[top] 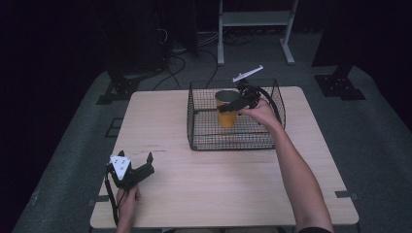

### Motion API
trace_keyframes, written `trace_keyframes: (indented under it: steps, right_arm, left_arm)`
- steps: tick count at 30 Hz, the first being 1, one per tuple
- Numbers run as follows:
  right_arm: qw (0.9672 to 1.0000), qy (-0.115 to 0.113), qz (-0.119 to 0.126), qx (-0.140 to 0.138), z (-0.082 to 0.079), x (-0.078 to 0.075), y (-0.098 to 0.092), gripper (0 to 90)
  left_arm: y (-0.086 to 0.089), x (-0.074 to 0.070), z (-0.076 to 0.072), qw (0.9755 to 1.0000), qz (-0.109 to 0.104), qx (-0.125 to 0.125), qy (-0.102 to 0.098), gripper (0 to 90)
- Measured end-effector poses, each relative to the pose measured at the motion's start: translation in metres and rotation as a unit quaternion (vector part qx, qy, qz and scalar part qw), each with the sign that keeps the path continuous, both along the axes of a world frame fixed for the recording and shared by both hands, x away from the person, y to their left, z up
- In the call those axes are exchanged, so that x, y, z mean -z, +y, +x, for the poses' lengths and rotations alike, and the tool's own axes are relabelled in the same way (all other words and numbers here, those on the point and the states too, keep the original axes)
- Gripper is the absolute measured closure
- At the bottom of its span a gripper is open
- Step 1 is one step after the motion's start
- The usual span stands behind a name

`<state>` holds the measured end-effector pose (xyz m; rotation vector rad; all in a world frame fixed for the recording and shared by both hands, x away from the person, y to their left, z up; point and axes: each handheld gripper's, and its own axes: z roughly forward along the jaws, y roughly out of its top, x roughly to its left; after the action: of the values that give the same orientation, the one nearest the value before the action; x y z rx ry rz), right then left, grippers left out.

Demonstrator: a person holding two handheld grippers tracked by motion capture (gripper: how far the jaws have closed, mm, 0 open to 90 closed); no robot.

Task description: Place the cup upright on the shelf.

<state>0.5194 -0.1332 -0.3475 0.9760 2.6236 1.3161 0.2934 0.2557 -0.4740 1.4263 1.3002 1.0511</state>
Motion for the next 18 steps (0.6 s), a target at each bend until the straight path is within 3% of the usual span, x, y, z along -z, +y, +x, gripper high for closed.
trace_keyframes:
  steps: [8, 18]
  right_arm:
    - [1.0000, 0.002, -0.007, 0.007, 0.003, 0.004, -0.001, 13.1]
    - [0.9995, 0.009, -0.029, 0.012, 0.009, 0.020, 0.003, 13.0]
  left_arm:
    - [0.000, 0.000, 0.000, 1.0000, 0.000, 0.000, -0.001, 0.8]
    - [0.000, 0.000, 0.000, 1.0000, 0.000, 0.000, -0.001, 0.8]
